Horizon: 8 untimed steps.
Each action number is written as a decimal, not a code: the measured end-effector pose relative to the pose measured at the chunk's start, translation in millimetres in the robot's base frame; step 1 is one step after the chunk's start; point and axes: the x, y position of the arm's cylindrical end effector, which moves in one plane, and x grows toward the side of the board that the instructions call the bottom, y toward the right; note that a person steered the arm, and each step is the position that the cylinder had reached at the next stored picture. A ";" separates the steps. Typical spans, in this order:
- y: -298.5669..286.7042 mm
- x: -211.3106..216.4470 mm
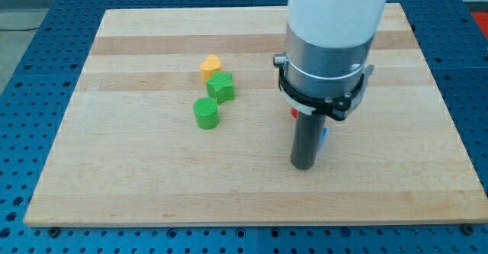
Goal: Push the blue cube parallel right to the blue triangle
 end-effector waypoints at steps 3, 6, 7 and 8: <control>-92.5 -40.8; 6.3 -4.3; 52.9 0.7; 84.1 -2.6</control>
